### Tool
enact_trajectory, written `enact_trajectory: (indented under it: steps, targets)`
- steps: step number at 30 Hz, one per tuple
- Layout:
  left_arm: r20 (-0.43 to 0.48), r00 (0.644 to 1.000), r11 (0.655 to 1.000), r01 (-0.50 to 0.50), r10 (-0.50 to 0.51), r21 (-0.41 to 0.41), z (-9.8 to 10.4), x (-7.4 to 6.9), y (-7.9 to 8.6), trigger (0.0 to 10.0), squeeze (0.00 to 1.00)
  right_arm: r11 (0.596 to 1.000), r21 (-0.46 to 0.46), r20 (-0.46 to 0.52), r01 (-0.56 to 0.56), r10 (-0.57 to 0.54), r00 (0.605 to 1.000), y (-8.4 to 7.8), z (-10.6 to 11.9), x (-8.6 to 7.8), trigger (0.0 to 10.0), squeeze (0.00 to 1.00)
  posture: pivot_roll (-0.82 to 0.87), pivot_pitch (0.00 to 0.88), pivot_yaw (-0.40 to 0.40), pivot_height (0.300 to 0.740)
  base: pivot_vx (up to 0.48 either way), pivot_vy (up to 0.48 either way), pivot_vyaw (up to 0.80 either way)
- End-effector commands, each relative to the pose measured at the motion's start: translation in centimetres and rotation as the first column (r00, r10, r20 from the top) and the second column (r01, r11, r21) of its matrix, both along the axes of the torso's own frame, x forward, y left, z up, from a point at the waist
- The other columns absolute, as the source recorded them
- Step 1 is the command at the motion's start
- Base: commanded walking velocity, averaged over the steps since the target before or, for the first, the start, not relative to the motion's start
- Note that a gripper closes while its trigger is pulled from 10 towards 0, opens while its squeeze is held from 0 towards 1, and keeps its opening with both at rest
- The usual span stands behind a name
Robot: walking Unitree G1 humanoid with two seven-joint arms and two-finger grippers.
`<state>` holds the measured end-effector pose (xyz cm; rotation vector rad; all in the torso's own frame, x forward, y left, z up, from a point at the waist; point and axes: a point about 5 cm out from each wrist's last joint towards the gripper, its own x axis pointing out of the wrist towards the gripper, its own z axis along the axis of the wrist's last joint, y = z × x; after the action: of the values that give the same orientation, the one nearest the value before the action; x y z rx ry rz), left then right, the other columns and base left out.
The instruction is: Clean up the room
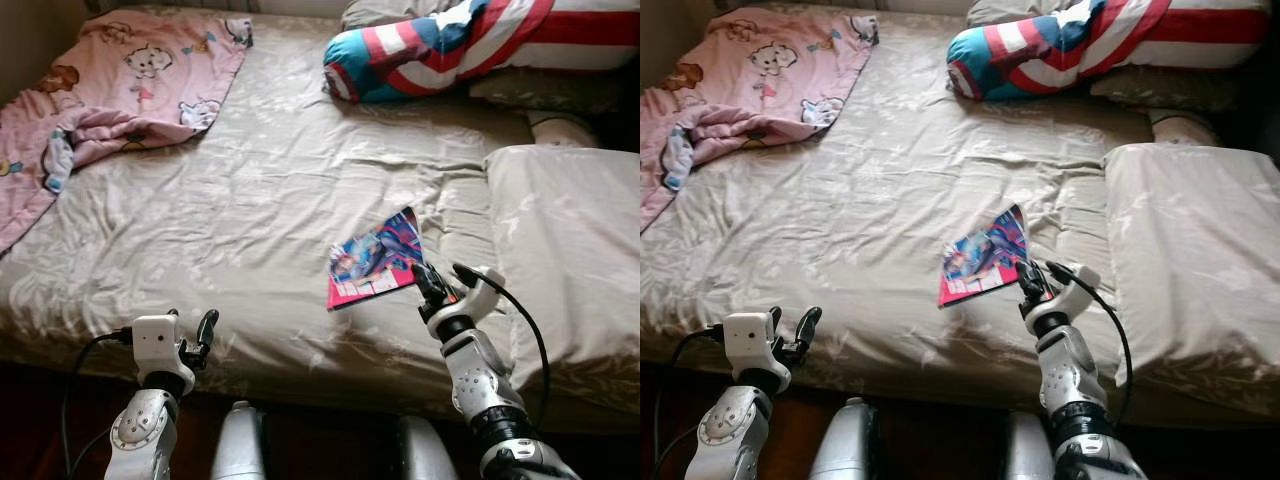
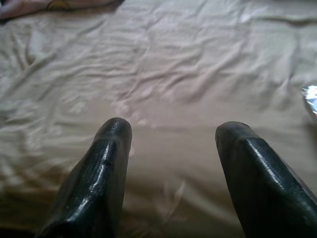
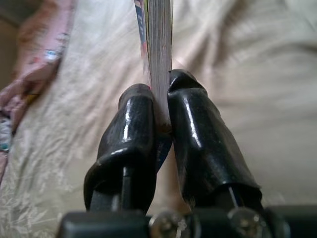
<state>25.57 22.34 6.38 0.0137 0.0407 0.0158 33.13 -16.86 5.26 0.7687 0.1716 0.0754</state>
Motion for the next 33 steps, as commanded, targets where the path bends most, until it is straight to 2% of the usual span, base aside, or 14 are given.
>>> enact_trajectory:
  steps: [1, 3, 7, 9, 13, 15, 19, 26, 33]
  targets:
    - [-0.024, 1.000, 1.000, 0.013, -0.013, 0.024, -0.1, -0.6, 0.2, 10.0, 0.00, 0.999, 0.038, -0.029, 0.036, -0.034, 0.999, -0.5, -0.7, -0.3, 10.0, 0.00, 0.16, 0.281, 0.035, 0.636, 0.000, 0.000, 0.00]
    - [-0.029, 0.999, 0.999, 0.023, -0.022, 0.036, 0.1, -1.0, 0.4, 10.0, 0.00, 0.997, 0.060, -0.081, 0.053, -0.048, 0.996, -0.7, -1.6, -0.7, 10.0, 0.00, 0.18, 0.295, 0.047, 0.636, 0.000, 0.000, 0.00]
    - [-0.035, 0.999, 0.998, 0.032, -0.030, 0.048, 0.3, -1.4, 0.6, 10.0, 0.00, 0.993, 0.096, -0.124, 0.075, -0.063, 0.990, -0.9, -2.4, -1.1, 10.0, 0.00, 0.20, 0.313, 0.058, 0.636, 0.000, 0.000, 0.00]
    - [-0.046, 0.998, 0.998, 0.033, -0.030, 0.059, 0.6, -2.2, 1.0, 10.0, 0.00, 0.990, 0.083, -0.187, 0.111, -0.094, 0.978, -1.2, -3.5, -1.9, 10.0, 0.00, 0.22, 0.334, 0.072, 0.636, 0.000, 0.000, 0.00]
    - [-0.061, 0.998, 0.997, 0.034, -0.030, 0.064, 0.5, -2.8, 1.1, 10.0, 0.00, 0.992, 0.039, -0.211, 0.123, -0.112, 0.971, -1.7, -3.9, -2.2, 10.0, 0.00, 0.22, 0.352, 0.079, 0.636, 0.000, 0.000, 0.00]
    - [-0.075, 0.997, 0.997, 0.036, -0.032, 0.065, 0.5, -3.2, 1.1, 10.0, 0.00, 0.989, -0.003, -0.231, 0.145, -0.141, 0.963, -2.5, -4.1, -2.4, 10.0, 0.00, 0.22, 0.364, 0.082, 0.636, 0.000, 0.000, 0.00]
    - [-0.097, 0.995, 0.997, 0.041, -0.035, 0.063, 0.4, -3.9, 1.0, 10.0, 0.00, 0.971, -0.005, -0.264, 0.238, -0.231, 0.936, -3.9, -4.2, -2.7, 10.0, 0.00, 0.22, 0.390, 0.086, 0.636, 0.000, 0.000, 0.00]
    - [-0.113, 0.993, 0.997, 0.048, -0.040, 0.065, 0.6, -4.5, 0.9, 10.0, 0.00, 0.952, -0.010, -0.292, 0.306, -0.295, 0.910, -4.7, -4.4, -3.1, 10.0, 0.00, 0.23, 0.412, 0.091, 0.636, 0.000, 0.000, 0.00]
    - [-0.129, 0.991, 0.997, 0.042, -0.033, 0.072, 0.7, -4.9, 1.2, 10.0, 0.00, 0.948, -0.008, -0.309, 0.317, -0.304, 0.901, -4.6, -4.8, -3.4, 10.0, 0.00, 0.23, 0.421, 0.092, 0.636, 0.000, 0.000, 0.00]
